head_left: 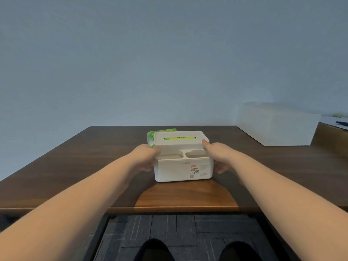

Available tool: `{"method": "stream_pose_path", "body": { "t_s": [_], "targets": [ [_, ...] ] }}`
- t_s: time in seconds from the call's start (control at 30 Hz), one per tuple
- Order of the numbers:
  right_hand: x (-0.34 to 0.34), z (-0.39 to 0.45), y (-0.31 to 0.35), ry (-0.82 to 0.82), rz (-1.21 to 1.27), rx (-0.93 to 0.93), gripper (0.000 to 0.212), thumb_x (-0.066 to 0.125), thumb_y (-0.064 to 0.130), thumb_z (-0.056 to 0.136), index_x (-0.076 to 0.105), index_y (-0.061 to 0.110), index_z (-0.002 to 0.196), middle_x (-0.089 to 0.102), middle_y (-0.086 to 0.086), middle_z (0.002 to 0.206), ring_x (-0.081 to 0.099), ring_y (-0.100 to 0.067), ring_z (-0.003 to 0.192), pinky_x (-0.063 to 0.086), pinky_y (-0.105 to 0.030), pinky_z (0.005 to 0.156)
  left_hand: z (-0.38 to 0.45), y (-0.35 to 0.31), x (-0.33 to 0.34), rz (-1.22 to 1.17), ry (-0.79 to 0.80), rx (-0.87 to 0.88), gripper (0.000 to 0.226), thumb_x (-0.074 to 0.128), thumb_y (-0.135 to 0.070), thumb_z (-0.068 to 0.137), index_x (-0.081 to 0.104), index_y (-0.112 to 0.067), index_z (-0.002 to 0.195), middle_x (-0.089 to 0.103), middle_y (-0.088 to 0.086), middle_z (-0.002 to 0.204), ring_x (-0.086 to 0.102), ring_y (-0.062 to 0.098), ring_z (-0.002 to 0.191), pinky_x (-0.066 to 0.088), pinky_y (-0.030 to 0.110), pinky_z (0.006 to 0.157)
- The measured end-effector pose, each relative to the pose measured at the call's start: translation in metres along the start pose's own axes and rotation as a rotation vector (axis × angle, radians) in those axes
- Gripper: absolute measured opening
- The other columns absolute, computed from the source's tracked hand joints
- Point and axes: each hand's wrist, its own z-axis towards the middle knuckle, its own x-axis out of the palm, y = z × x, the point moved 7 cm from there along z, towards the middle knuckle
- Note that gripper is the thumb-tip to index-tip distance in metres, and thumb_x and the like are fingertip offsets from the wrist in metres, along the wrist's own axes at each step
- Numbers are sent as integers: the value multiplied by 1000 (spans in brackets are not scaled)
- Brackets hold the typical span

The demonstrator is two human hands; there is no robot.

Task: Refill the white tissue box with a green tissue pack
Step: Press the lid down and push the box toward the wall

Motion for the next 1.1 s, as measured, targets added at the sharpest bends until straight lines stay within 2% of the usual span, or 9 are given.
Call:
{"method": "stream_pose_path", "body": {
  "t_s": [0.1,0.23,0.37,0.5,0.57,0.67,0.8,0.93,1.1],
  "targets": [
    [-3,1,1,4,62,-24,50,41,46,94,51,8,124,65,-12,94,66,-29,70,52,-29,52,-6,0,-2,187,-80,-29,16,44,-16,79,55,-7,72,59,11,61,57,27,54,47,29,59],
    [-9,-2,-2,18,98,-17,25,38,7,87,62,1,93,65,-16,67,61,-24,47,47,-19,40,-8,-10,0,346,-195,8,27,38,-9,78,46,-10,53,53,-1,32,54,19,41,43,24,53],
    [-6,-1,-6,80,196,10,17,39,-5,88,56,-1,86,66,-20,81,68,-29,55,55,-27,44,-3,-19,0,389,-276,63,30,42,-11,82,44,-10,52,54,3,46,56,23,48,40,23,48],
    [-18,12,-14,-23,247,28,20,39,-14,86,49,-1,75,64,-26,98,68,-38,67,58,-35,58,0,-36,16,397,-211,110,27,40,-25,76,52,-9,58,67,9,62,70,32,67,56,33,70],
    [-28,19,-18,-65,255,32,19,43,-16,85,48,-2,74,62,-26,95,70,-43,78,60,-40,69,6,-45,25,418,-189,127,30,37,-31,69,55,-8,61,73,13,74,73,32,78,59,37,79],
    [-49,31,-30,-126,232,58,15,54,-20,78,55,-8,87,61,-21,79,71,-43,89,59,-44,84,25,-63,38,463,-222,158,31,42,-22,84,47,-12,56,66,12,74,66,31,81,48,31,70],
    [-78,51,-49,-226,252,68,20,55,-17,79,59,-9,97,65,-24,87,72,-42,82,61,-47,79,54,-87,63,471,-242,228,26,42,-16,87,50,-11,63,72,17,93,69,34,89,54,37,77],
    [-109,77,-65,-345,251,93,13,59,-14,77,61,-6,87,69,-25,86,73,-39,78,60,-49,79,91,-107,93,444,-243,278,26,44,-13,82,43,-11,57,69,16,77,69,37,82,44,31,61],
    [-147,113,-79,-473,183,114,20,64,-17,65,63,-3,79,71,-22,88,72,-39,80,60,-49,78,138,-131,131,453,-254,292,31,45,-14,86,38,-12,56,43,1,58,47,30,72,26,27,46]
  ]
}}
